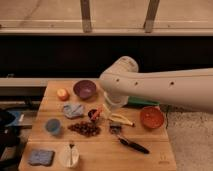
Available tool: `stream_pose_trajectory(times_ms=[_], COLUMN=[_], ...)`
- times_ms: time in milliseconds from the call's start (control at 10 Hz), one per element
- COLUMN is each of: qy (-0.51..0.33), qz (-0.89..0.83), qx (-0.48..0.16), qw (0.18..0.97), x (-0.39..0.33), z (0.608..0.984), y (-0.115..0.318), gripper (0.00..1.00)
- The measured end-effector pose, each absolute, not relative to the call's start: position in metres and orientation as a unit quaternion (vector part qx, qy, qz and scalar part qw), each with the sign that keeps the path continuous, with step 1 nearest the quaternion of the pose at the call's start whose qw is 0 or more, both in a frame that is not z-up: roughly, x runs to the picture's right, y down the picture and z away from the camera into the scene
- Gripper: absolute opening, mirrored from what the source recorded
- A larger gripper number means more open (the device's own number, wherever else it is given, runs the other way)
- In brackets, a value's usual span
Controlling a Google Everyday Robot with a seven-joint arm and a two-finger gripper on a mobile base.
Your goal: Place fork in plastic cup
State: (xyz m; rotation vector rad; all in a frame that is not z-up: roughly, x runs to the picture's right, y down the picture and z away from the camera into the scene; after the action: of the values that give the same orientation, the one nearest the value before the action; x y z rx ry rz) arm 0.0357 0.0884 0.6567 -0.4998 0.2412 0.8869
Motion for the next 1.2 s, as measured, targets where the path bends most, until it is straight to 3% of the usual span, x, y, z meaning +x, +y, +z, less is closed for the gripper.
stream_pose_trajectory(times_ms=[600,1200], qy=[0.094,0.074], qz=[0.363,0.321], qx=[-0.261,-0.275], qw=[0.89,0.903], x=[-0.032,-0.09], z=[0.658,0.642], y=[0.087,0.112], gripper=[0.71,0.71])
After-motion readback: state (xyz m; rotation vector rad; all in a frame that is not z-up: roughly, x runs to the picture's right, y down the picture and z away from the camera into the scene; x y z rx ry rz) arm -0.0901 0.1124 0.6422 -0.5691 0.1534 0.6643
